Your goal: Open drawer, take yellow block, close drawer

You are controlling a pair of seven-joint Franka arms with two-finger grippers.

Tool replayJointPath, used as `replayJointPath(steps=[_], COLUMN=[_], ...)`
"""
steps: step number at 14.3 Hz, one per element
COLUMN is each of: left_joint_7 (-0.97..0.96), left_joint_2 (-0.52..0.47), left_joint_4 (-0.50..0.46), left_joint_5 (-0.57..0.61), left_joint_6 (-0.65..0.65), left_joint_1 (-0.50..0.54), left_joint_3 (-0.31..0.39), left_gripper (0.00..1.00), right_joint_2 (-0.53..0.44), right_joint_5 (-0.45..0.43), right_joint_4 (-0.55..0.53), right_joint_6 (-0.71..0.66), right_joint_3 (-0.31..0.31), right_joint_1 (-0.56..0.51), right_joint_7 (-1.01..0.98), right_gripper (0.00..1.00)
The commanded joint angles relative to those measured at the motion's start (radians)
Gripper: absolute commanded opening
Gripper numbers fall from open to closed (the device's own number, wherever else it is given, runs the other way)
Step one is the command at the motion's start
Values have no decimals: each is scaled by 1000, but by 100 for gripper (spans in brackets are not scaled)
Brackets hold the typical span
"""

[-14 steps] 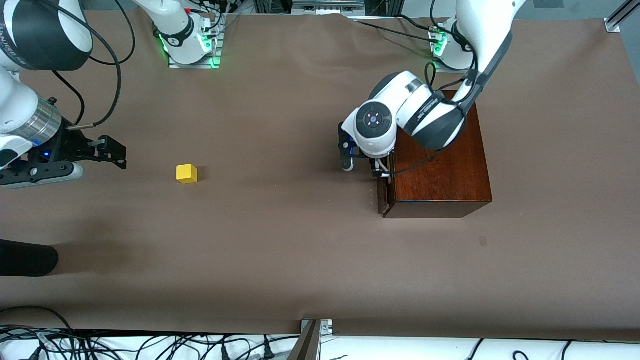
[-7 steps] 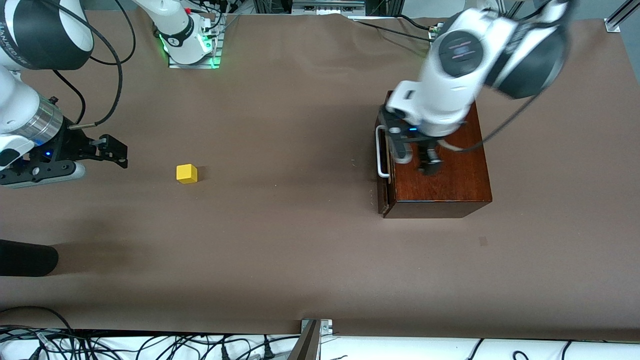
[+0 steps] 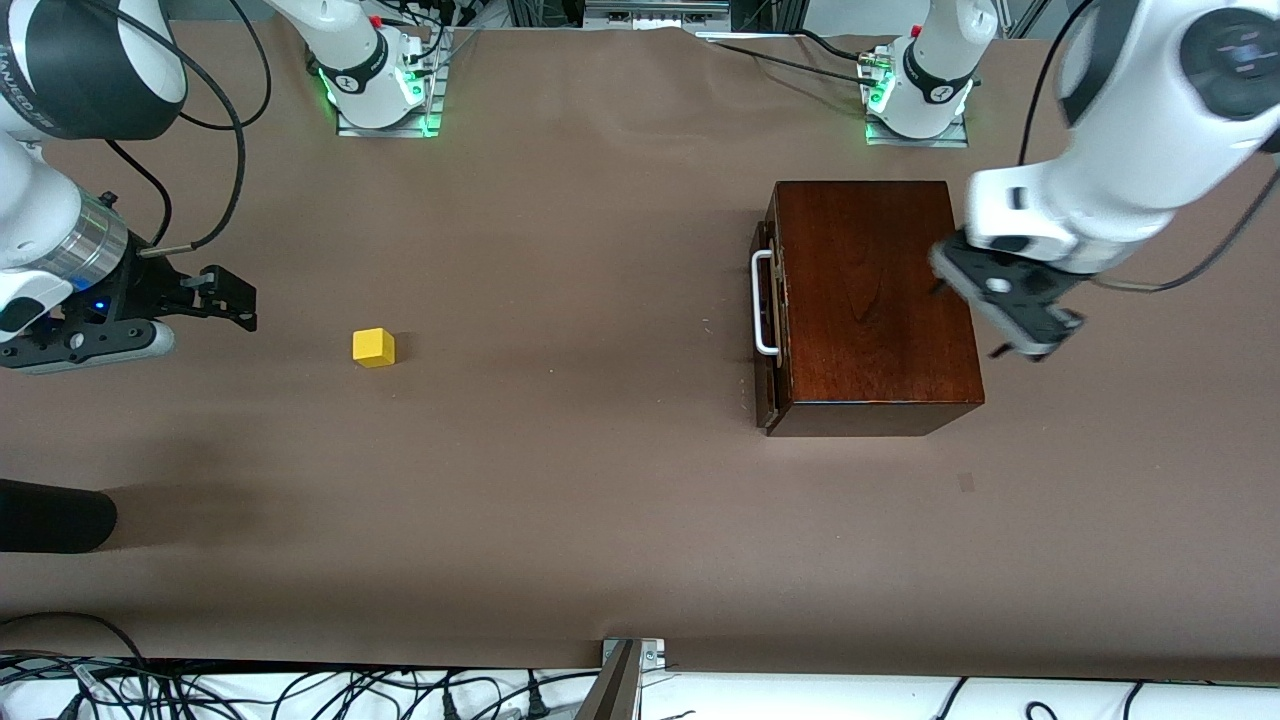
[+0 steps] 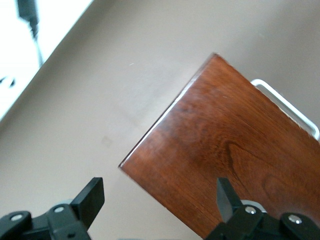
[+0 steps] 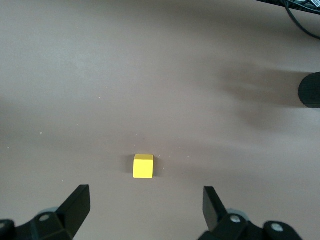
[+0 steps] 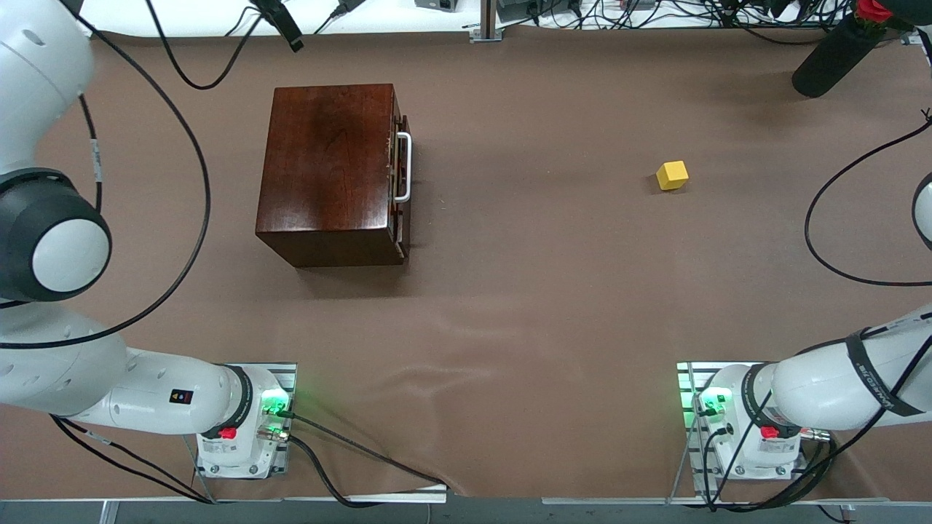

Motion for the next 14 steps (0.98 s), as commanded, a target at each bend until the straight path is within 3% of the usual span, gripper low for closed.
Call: replayJointPath(steps=[1, 5, 7, 14], left_joint_7=[-288, -392, -416, -423], left_joint_2=[-59, -125, -128, -125], left_joint_4=[-49, -125, -122, -73], left_joint_5=[-14, -33, -120, -48], left_joint_6=[0, -73, -130, -196], left_joint_1=[21, 57, 59, 57], left_joint_3=[1, 71, 150, 152], left_gripper=[100, 100, 100, 100], right_joint_2=[2, 2, 2, 2], right_joint_5=[29, 29, 29, 29], right_joint_4=[21, 21, 21, 21], right_joint_6=[-32, -34, -34, -38], right_joint_3=[3, 5, 5, 3], right_joint_1=[-8, -8, -8, -8], right_joint_7=[-19, -17, -19, -22], right_gripper=[100, 100, 100, 100])
